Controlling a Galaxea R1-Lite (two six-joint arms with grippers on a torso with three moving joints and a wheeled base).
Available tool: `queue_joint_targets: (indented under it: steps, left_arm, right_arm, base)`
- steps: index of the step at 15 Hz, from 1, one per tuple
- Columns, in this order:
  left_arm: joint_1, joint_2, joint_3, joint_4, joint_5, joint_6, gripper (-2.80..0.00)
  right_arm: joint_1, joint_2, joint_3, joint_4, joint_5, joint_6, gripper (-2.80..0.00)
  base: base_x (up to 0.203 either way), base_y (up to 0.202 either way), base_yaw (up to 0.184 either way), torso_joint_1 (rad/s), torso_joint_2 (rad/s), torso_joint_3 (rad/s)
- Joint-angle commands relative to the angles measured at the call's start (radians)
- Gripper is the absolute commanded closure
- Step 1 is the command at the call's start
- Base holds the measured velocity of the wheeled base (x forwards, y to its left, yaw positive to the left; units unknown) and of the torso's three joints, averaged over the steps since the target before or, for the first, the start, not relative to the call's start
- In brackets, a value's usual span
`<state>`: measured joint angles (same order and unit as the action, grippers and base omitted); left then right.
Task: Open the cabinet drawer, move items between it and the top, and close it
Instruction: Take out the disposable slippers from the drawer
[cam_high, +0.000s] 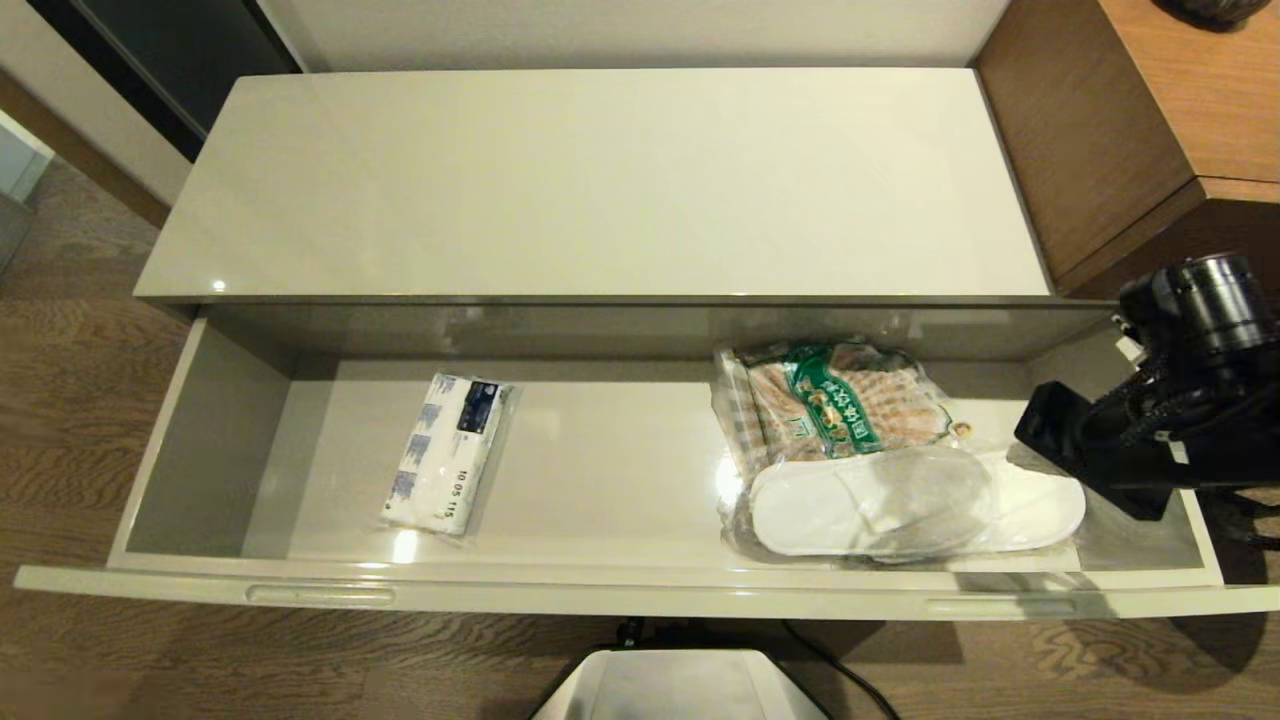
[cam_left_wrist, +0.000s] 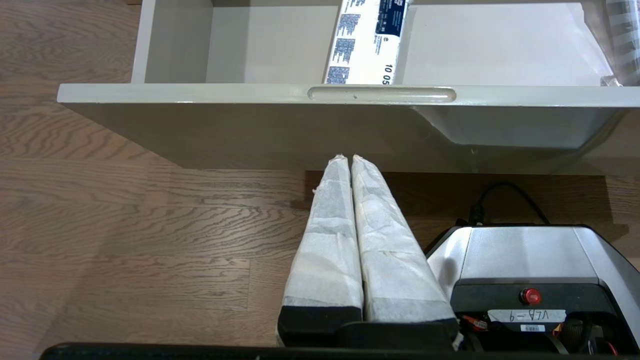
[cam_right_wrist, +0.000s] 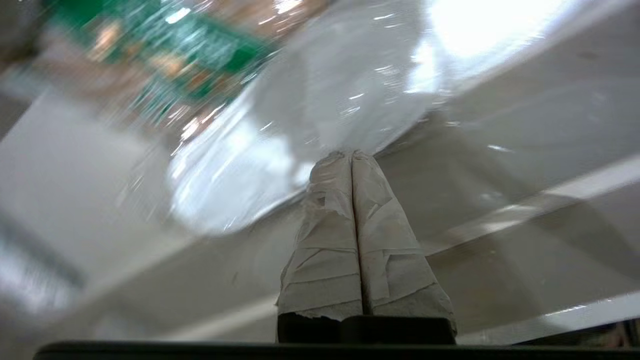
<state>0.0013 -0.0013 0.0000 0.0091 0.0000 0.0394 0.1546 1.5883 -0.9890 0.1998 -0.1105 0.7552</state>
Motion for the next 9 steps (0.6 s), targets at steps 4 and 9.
queue_joint_targets:
  steps: [4,9]
  left_arm:
    - [0.000,0.001,0.000,0.000,0.000,0.001,0.00]
    - [0.000,0.001,0.000,0.000,0.000,0.001,0.00]
  right_arm:
    - [0.004,0.064,0.003,0.022,-0.028,0.047,-2.80]
    - [-0.031,0.101,0.017,-0.081,0.026,0.050,-2.80]
  base:
    - [0.000,0.000,0.000,0.000,0.00,0.000]
    - [0.000,0.000,0.000,0.000,0.00,0.000]
